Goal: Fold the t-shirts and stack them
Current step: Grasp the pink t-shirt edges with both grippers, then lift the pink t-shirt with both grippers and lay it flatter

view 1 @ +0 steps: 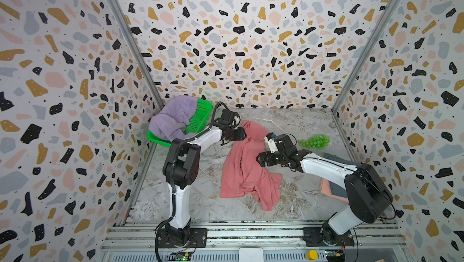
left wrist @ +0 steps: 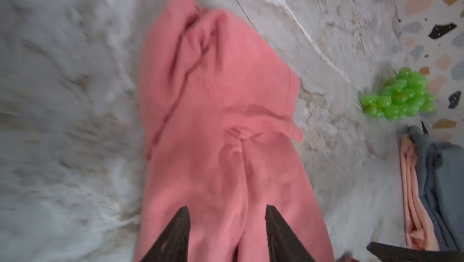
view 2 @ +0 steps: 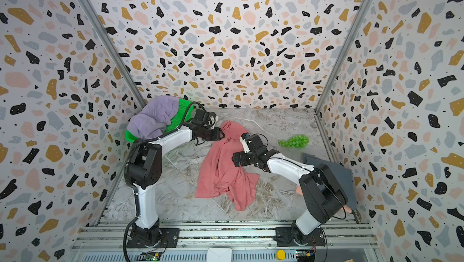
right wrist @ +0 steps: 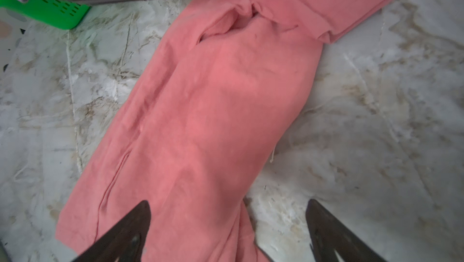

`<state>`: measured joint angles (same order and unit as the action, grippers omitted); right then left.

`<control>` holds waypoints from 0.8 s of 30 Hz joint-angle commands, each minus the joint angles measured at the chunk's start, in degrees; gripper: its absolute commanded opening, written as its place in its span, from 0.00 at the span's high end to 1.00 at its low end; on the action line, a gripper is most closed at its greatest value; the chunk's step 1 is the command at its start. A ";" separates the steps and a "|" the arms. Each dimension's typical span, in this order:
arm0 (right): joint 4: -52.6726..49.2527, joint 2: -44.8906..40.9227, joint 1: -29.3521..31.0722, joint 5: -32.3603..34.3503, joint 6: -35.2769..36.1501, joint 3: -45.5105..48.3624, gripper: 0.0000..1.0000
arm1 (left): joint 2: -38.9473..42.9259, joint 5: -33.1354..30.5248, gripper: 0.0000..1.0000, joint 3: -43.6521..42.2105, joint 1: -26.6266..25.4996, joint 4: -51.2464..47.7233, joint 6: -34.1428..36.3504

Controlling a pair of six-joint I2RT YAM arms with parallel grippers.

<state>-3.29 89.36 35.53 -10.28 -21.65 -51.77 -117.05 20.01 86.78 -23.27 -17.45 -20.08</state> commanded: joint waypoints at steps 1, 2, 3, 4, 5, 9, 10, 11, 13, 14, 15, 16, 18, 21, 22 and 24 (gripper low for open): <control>2.86 0.13 1.37 -2.45 -4.17 1.51 0.07 | -1.01 3.04 0.58 -2.88 0.57 2.00 1.05; 3.35 1.19 2.02 -2.50 -4.71 1.14 0.09 | -1.36 3.28 0.61 -3.36 0.19 2.33 0.86; 3.78 2.36 2.65 -2.29 -5.05 0.71 0.09 | -1.57 2.73 0.63 -3.67 -0.19 2.34 0.45; 3.97 3.60 3.36 -1.60 -5.39 0.12 0.09 | -1.60 1.60 0.64 -4.03 -0.44 2.30 0.20; 4.52 4.91 3.97 -1.40 -5.56 -0.28 0.10 | -1.73 -0.43 0.65 -4.35 -0.72 2.11 0.33; 6.50 10.99 4.90 -1.46 -6.64 -2.36 0.37 | -3.08 -4.19 0.85 -4.91 -0.81 1.02 1.07; 6.29 12.02 4.90 -1.36 -6.86 -3.12 0.49 | -3.17 -4.35 0.90 -5.07 -0.76 1.44 0.87; 5.97 12.73 4.94 -0.85 -7.07 -3.80 0.63 | -3.18 -4.82 0.94 -5.15 -0.69 1.74 0.44; 5.84 12.45 4.91 1.19 -6.96 -4.05 0.79 | -3.10 -4.99 1.00 -4.81 -0.65 2.15 -0.12; 5.90 11.56 4.84 2.40 -6.69 -4.00 0.82 | -2.80 -4.74 1.00 -4.69 -0.64 2.50 -0.46; 5.53 10.22 4.66 3.94 -6.28 -3.96 0.85 | -2.23 -4.35 1.00 -4.38 -0.52 2.53 -0.74; 5.03 8.81 4.38 5.15 -5.77 -3.96 0.87 | -1.51 -3.90 1.00 -4.10 -0.34 2.57 -0.90; 3.90 4.40 3.32 7.69 -4.88 -3.87 0.89 | 1.54 -3.20 1.00 -3.69 0.16 2.22 -1.45; 2.13 -3.57 0.30 9.95 -2.92 -4.36 0.91 | 9.30 -1.48 1.00 -2.91 1.64 1.56 -2.22; 0.93 -7.07 -1.31 10.41 -1.55 -5.32 0.91 | 12.52 -0.45 1.00 -2.66 2.56 1.74 -2.88; -0.80 -12.39 -4.12 11.46 0.39 -7.37 0.92 | 18.45 2.33 1.00 -2.72 5.02 3.39 -4.85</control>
<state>-1.78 85.91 34.87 -3.14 -24.93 -54.72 -109.93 18.50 82.17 -21.50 -17.52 -22.22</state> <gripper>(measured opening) 0.095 0.047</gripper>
